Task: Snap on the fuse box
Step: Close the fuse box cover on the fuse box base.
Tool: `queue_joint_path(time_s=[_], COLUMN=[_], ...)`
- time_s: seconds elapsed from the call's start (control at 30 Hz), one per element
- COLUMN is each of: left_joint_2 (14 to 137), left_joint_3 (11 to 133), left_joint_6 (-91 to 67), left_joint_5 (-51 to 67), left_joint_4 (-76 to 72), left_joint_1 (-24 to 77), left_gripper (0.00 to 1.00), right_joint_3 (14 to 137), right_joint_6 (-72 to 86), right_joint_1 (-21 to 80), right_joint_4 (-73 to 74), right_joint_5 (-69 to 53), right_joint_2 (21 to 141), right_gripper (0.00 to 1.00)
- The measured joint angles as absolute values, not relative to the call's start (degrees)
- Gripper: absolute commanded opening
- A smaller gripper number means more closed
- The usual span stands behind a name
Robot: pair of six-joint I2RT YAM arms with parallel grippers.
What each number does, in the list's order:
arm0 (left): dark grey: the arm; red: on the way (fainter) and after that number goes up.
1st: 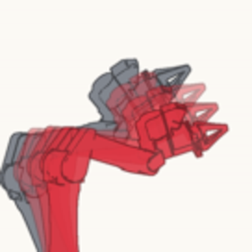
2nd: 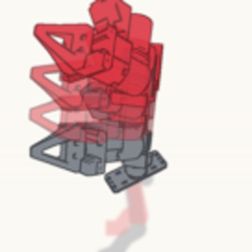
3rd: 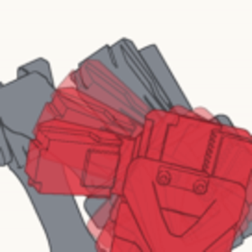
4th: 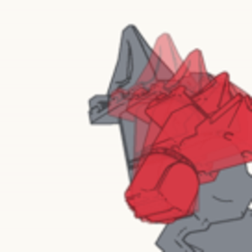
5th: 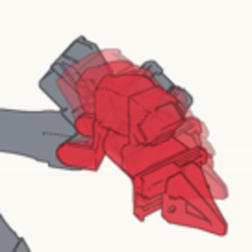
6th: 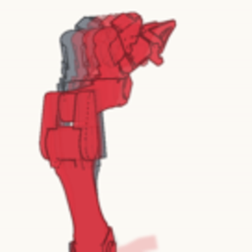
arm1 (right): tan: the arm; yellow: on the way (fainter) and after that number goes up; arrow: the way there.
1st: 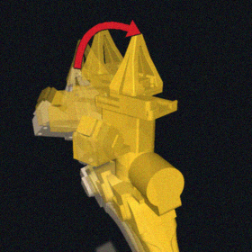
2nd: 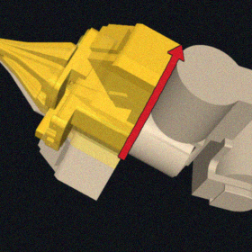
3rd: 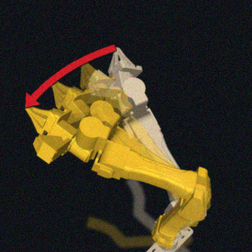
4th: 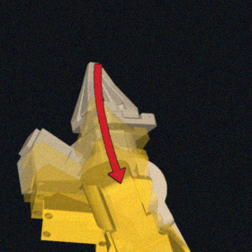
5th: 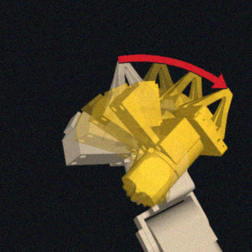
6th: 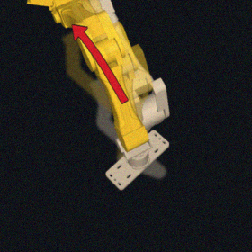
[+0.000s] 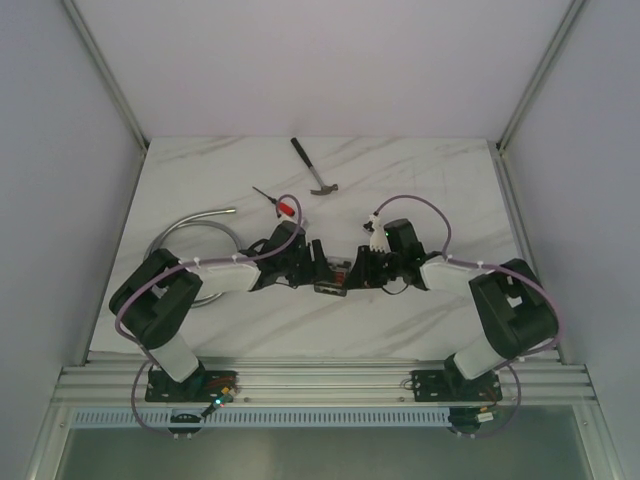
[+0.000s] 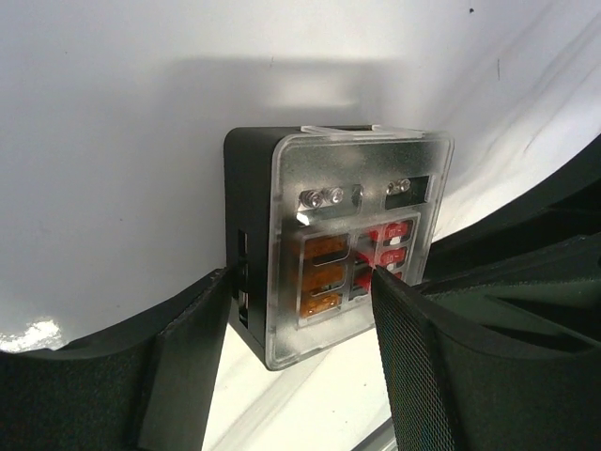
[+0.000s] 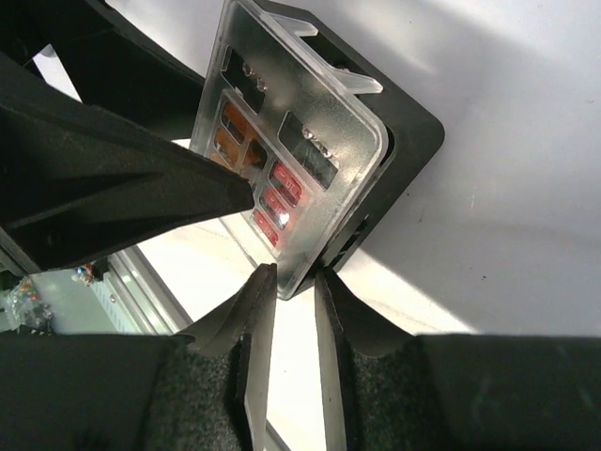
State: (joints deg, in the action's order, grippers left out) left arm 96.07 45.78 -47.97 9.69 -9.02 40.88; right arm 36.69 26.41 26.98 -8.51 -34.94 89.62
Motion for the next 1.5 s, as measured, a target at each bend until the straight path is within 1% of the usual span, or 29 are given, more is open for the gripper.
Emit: queue_joint_path(time_s=[0.1, 0.17, 0.23, 0.33, 0.47, 0.63, 1.03, 1.3, 1.5], left_joint_2=[96.4, 97.0, 97.3, 97.3, 97.3, 98.0, 101.8, 102.0, 102.3], left_joint_3=[45.8, 46.5, 47.3, 48.4, 50.4, 53.0, 54.9, 55.1, 55.3], left_joint_6=[-47.9, -47.7, -46.8, -45.5, -44.0, -42.7, -41.3, -41.3, -41.8], left_joint_5=[10.5, 10.9, 10.9, 10.7, 10.6, 10.5, 11.6, 11.8, 11.9], left_joint_4=[-9.6, -9.8, -9.5, -8.7, -7.5, -6.1, -3.8, -3.6, -3.4], left_joint_1=[39.9, 39.5, 39.3, 39.2, 39.2, 39.2, 39.2, 39.2, 39.4], left_gripper=[0.72, 0.74, 0.76, 0.77, 0.79, 0.79, 0.67, 0.65, 0.59], right_joint_3=[36.4, 36.2, 36.1, 36.1, 36.1, 36.1, 35.9, 34.6, 34.5], right_joint_6=[26.2, 25.6, 25.5, 26.2, 28.3, 30.5, 33.2, 34.0, 32.7], right_joint_1=[27.7, 28.5, 28.4, 26.7, 24.4, 23.6, 23.3, 22.2, 21.9], right_joint_4=[-7.9, -5.8, -4.0, -4.6, -7.9, -12.0, -19.3, -23.0, -23.2], right_joint_5=[-32.9, -30.0, -27.5, -25.2, -24.6, -24.9, -25.8, -28.1, -29.3], right_joint_2=[87.5, 85.0, 82.3, 78.8, 78.6, 82.6, 89.8, 91.2, 92.1], right_gripper=[0.41, 0.45, 0.48, 0.48, 0.43, 0.37, 0.24, 0.21, 0.17])
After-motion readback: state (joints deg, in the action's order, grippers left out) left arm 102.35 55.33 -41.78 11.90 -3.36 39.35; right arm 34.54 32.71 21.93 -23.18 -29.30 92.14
